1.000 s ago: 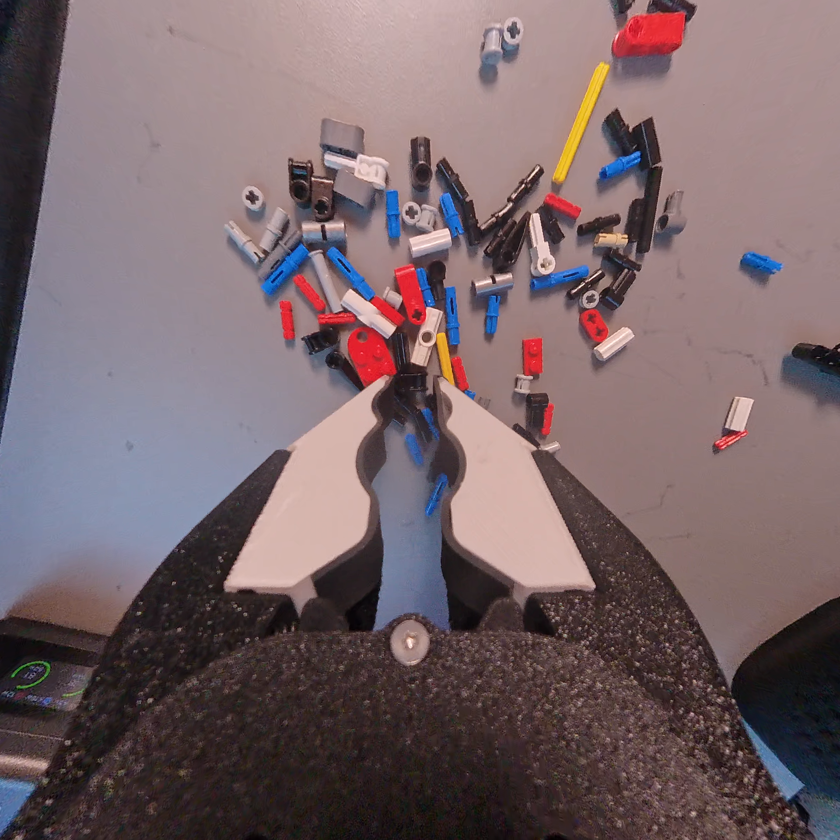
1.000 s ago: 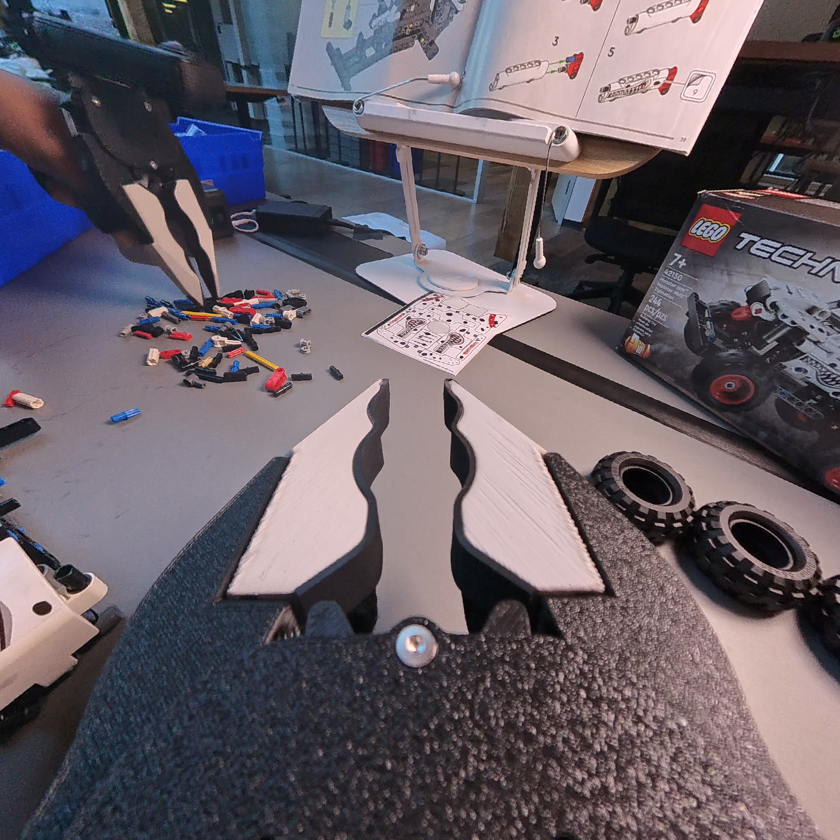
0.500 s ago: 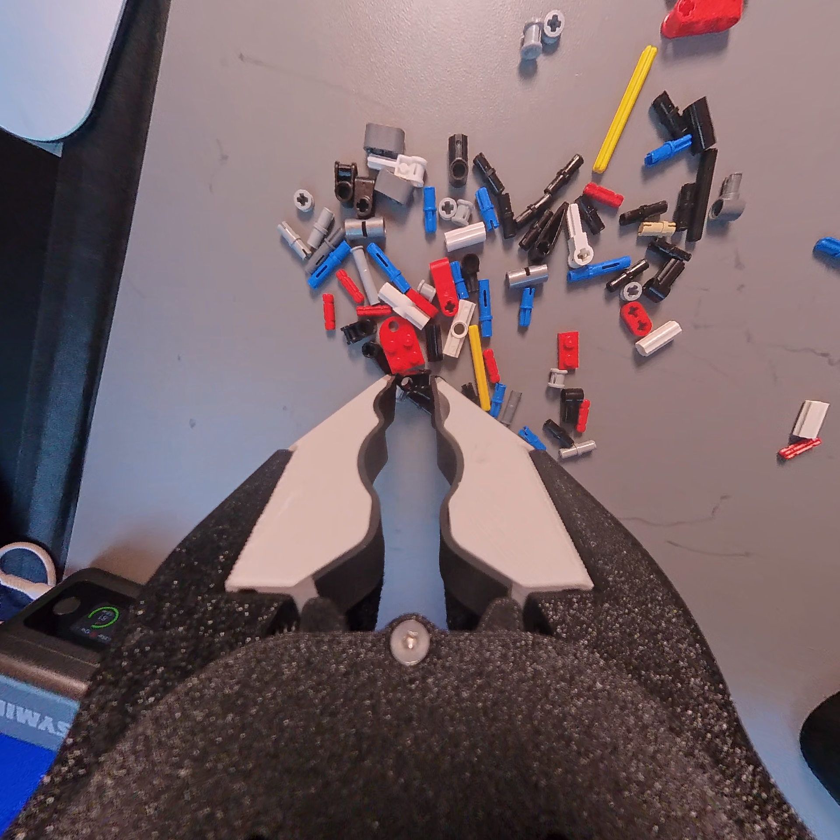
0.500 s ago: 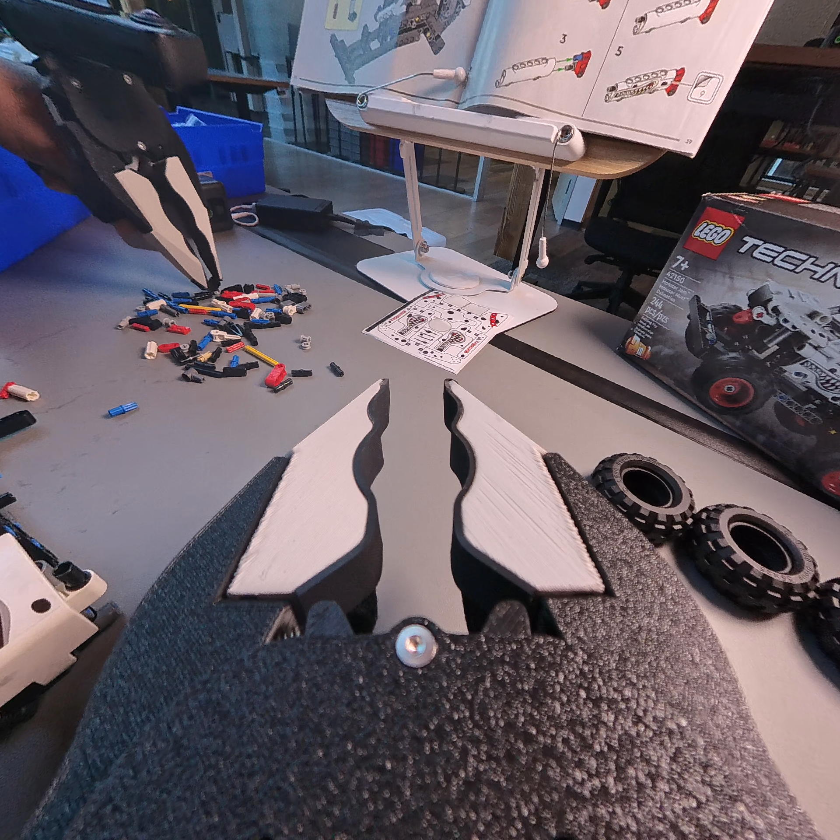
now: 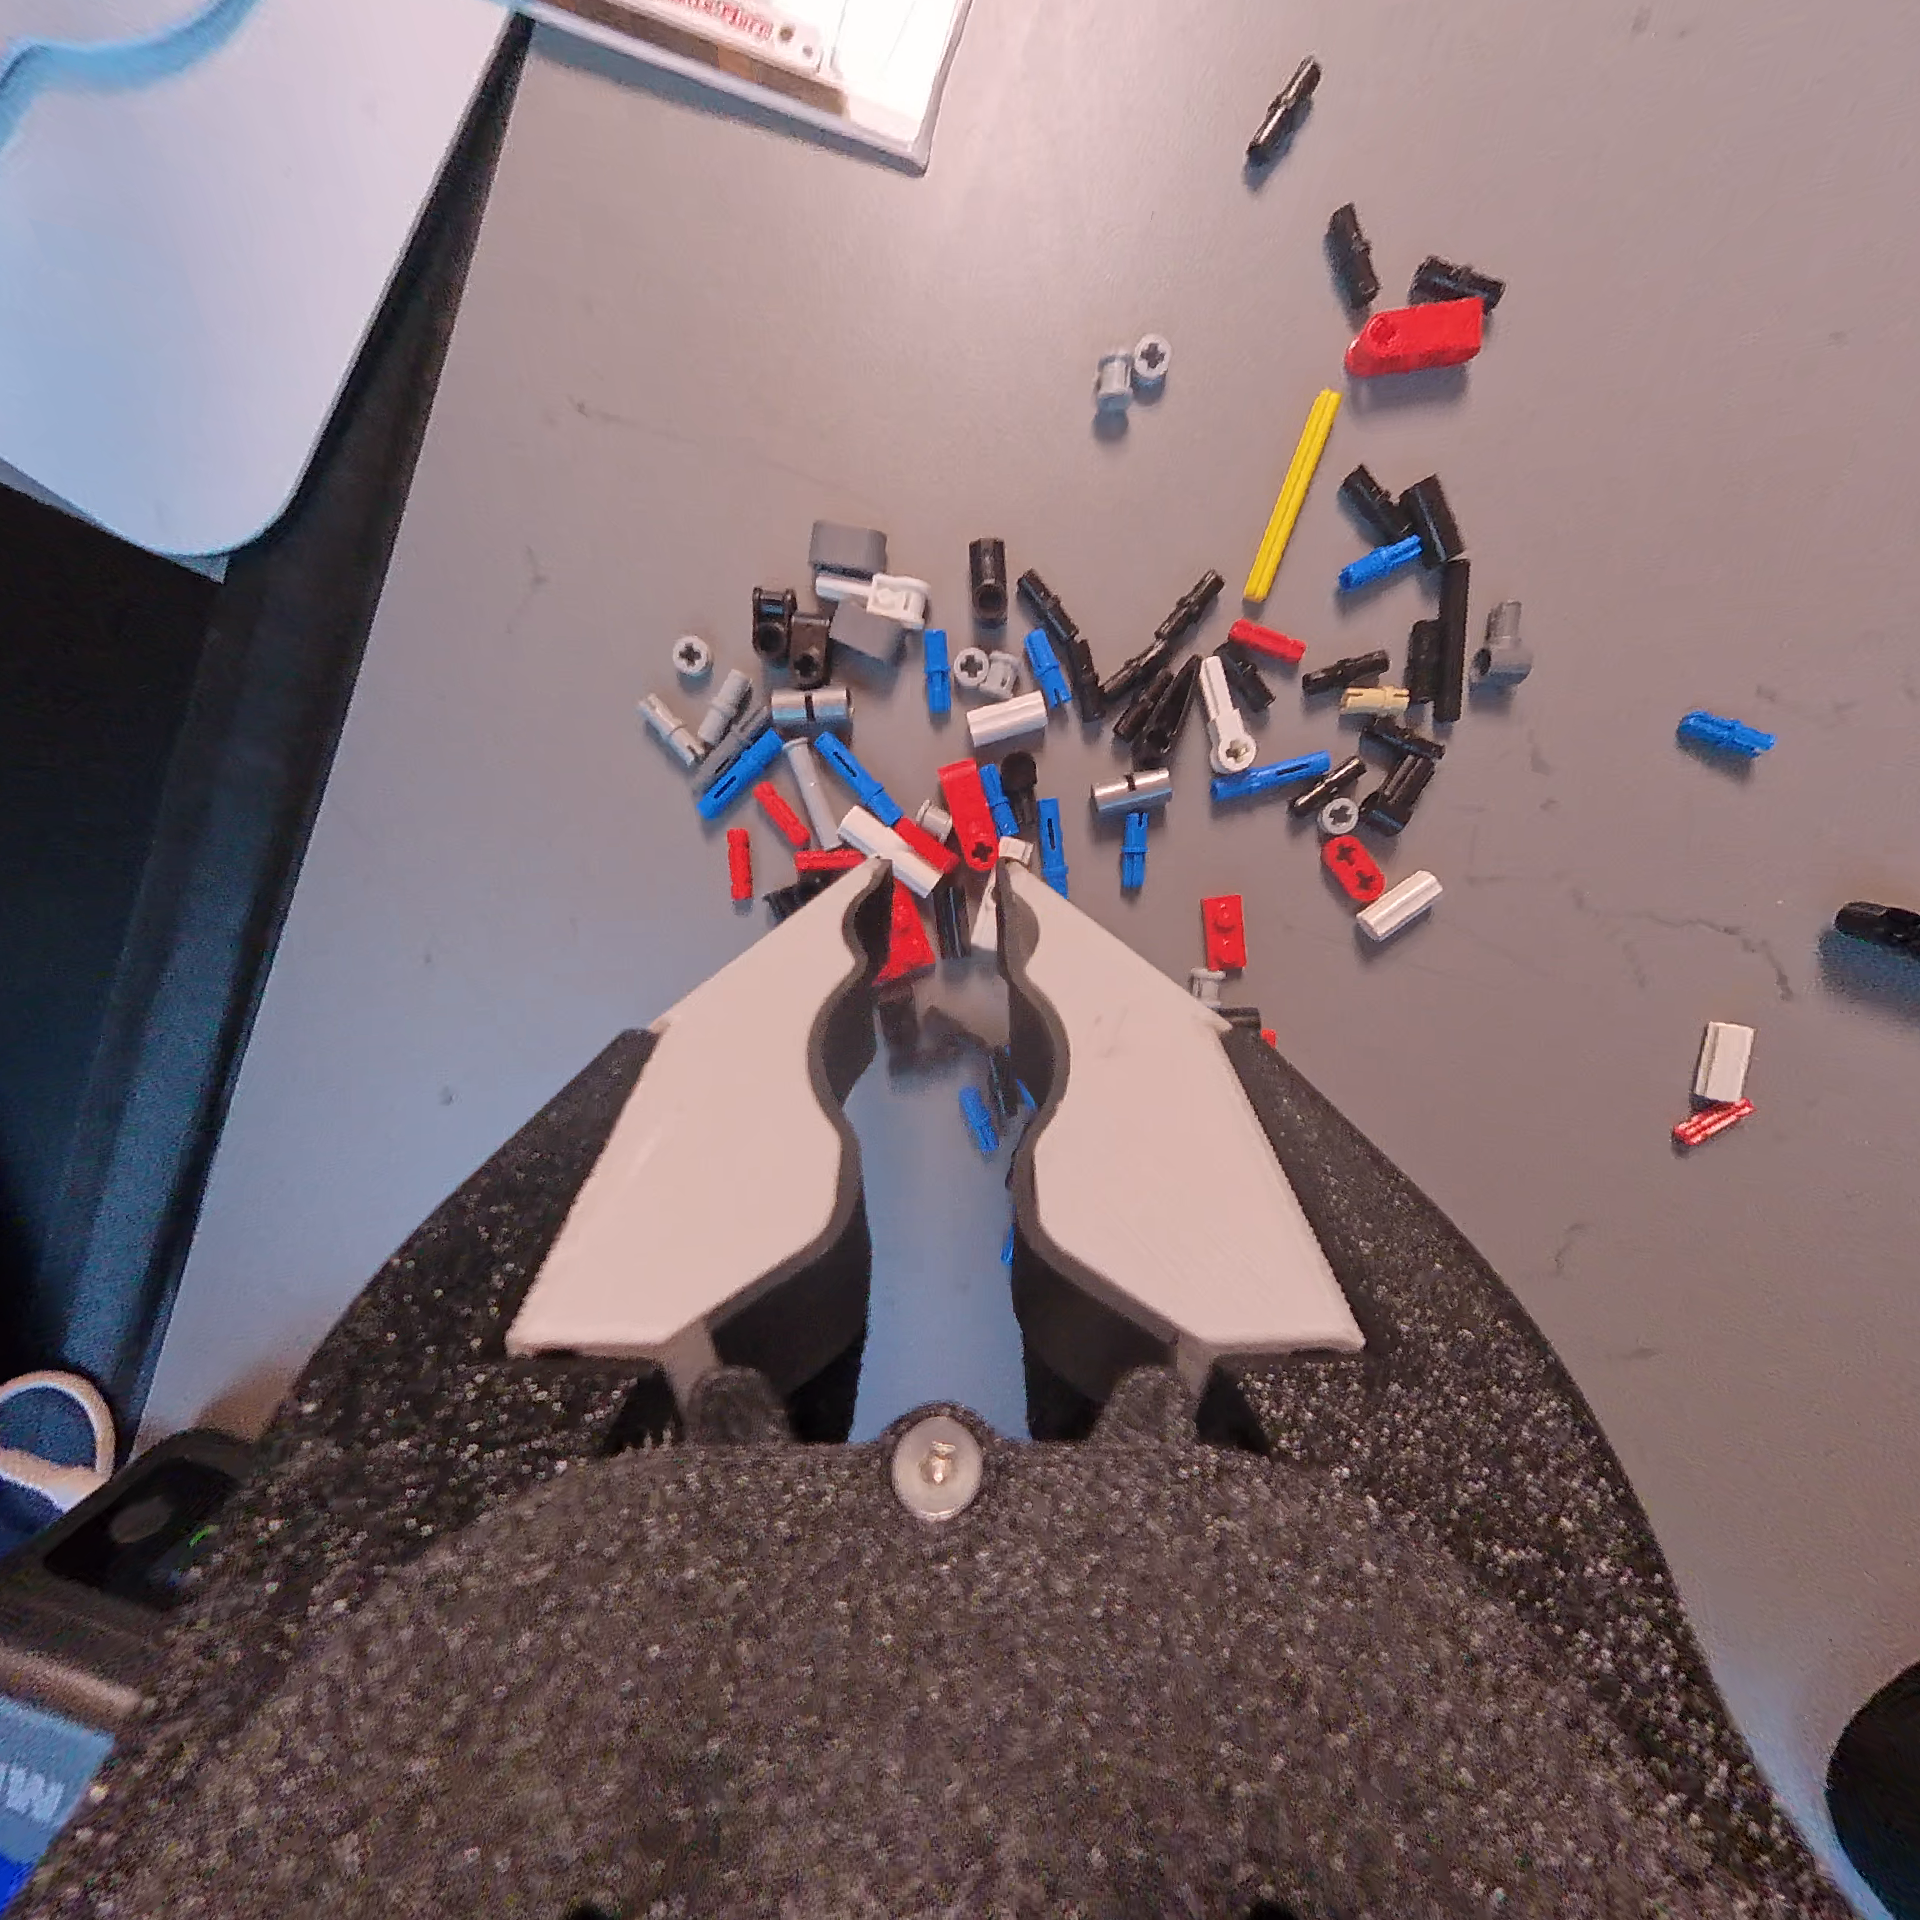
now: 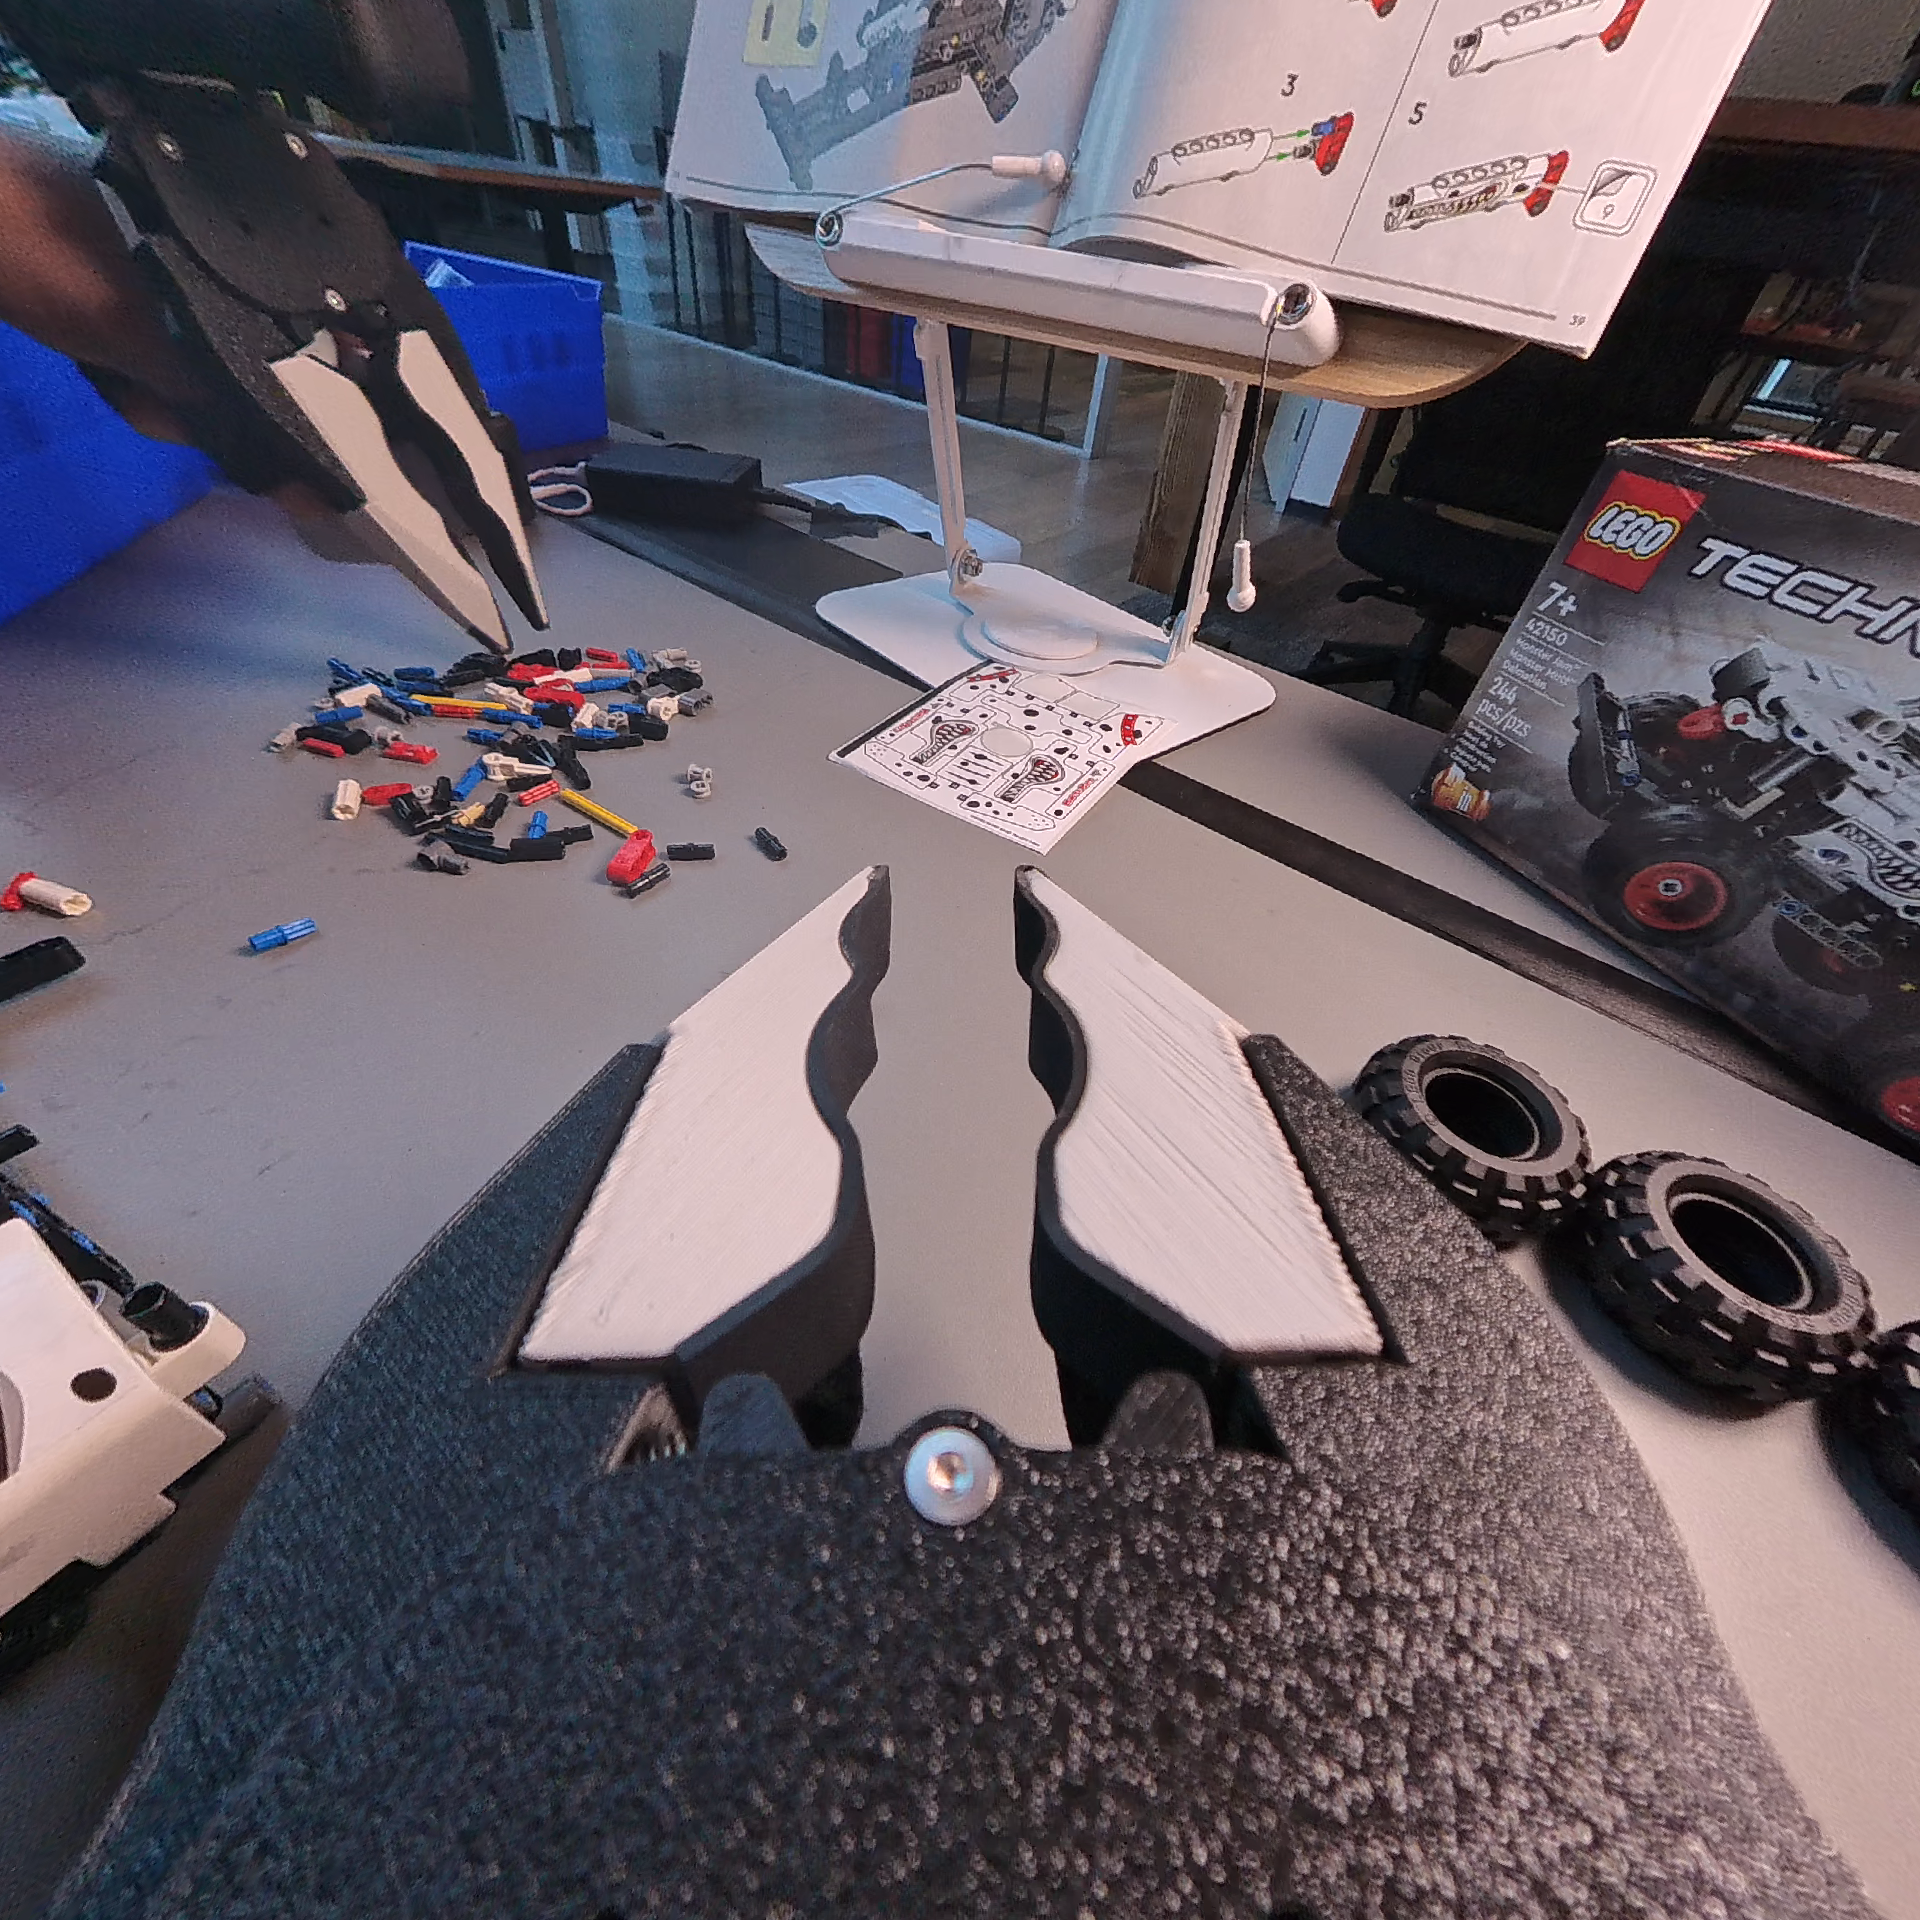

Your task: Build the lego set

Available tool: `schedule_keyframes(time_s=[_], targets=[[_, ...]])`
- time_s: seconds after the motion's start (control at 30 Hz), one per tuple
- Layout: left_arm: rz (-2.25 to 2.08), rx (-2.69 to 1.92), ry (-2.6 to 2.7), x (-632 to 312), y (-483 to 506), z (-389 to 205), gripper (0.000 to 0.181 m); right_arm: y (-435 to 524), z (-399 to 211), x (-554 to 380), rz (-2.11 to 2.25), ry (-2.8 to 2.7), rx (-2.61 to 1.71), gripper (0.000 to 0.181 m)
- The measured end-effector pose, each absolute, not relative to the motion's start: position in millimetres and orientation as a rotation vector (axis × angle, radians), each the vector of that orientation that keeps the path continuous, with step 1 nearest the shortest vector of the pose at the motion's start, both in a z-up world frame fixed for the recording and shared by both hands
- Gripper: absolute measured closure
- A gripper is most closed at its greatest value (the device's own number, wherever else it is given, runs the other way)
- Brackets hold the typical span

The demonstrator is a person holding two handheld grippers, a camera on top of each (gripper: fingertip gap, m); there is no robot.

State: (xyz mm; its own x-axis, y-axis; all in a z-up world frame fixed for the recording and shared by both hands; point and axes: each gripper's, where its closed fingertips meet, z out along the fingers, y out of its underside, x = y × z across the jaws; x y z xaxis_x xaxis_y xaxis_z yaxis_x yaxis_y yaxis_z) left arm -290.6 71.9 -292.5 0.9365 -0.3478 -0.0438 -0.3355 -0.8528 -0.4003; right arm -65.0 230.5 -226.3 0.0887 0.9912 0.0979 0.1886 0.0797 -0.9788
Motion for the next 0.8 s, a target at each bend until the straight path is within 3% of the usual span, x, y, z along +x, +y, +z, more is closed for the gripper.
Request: schedule_keyframes(time_s=[0.23,0.8], targets=[[-0.060,-2.657,0.615,-274,87,-303,0.174,230,-227,-65,0.975,-1.313,-1.319,0.158],[-0.077,-2.708,0.659,-269,81,-314,0.174,230,-227,-65,0.983,-1.312,-1.322,0.158]])
